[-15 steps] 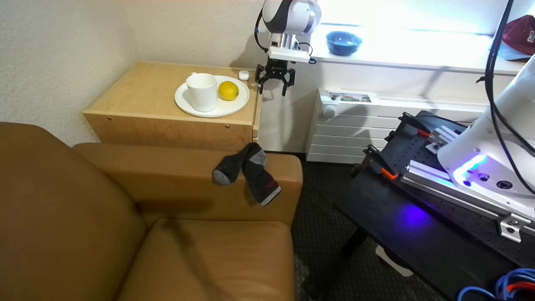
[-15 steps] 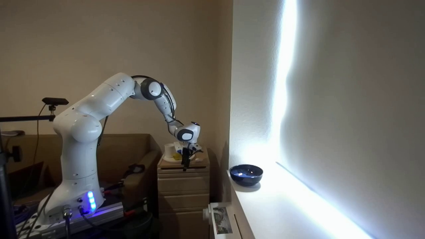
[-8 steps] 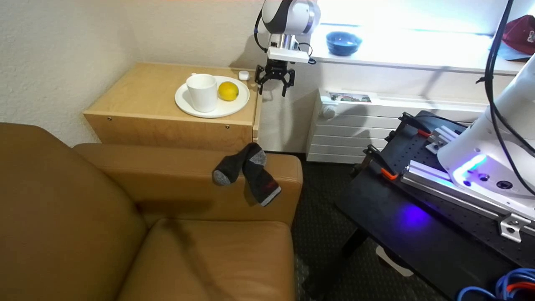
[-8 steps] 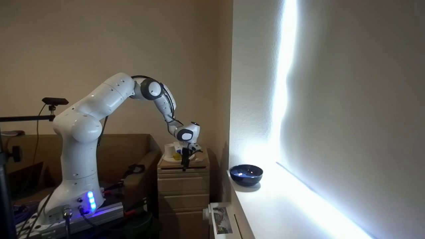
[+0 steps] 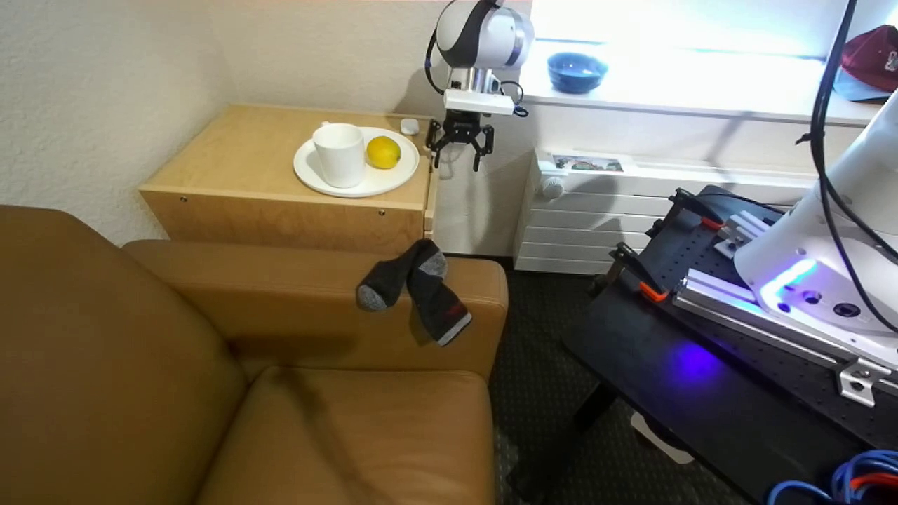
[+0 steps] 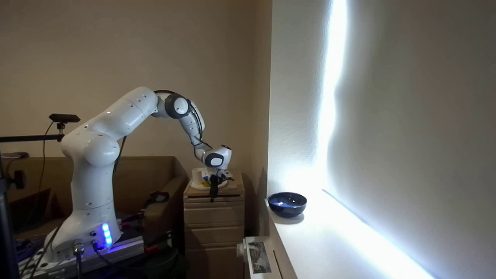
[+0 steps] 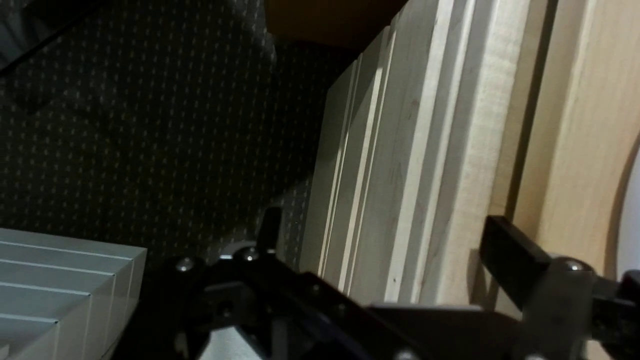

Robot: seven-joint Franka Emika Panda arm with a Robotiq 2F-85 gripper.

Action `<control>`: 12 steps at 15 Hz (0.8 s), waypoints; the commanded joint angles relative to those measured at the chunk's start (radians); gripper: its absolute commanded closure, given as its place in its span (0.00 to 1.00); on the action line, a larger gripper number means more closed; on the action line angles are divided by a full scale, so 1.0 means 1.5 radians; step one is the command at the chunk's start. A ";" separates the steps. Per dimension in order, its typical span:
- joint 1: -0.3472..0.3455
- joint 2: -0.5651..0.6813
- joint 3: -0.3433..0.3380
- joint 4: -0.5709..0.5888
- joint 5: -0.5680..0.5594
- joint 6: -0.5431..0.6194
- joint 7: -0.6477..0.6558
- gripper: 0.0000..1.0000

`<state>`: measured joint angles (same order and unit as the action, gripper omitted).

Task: Open the sliding tray then put the white case and lemon on it

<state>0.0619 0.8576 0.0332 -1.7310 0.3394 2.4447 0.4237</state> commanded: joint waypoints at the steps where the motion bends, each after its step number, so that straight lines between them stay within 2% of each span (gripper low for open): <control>1: 0.006 0.020 -0.006 0.021 0.007 -0.009 0.028 0.00; 6: -0.018 0.046 0.011 0.035 0.035 -0.025 0.033 0.00; 12: -0.076 0.054 0.060 -0.004 0.158 0.040 -0.022 0.00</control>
<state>-0.0010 0.9120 0.0744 -1.7198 0.4961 2.4378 0.4437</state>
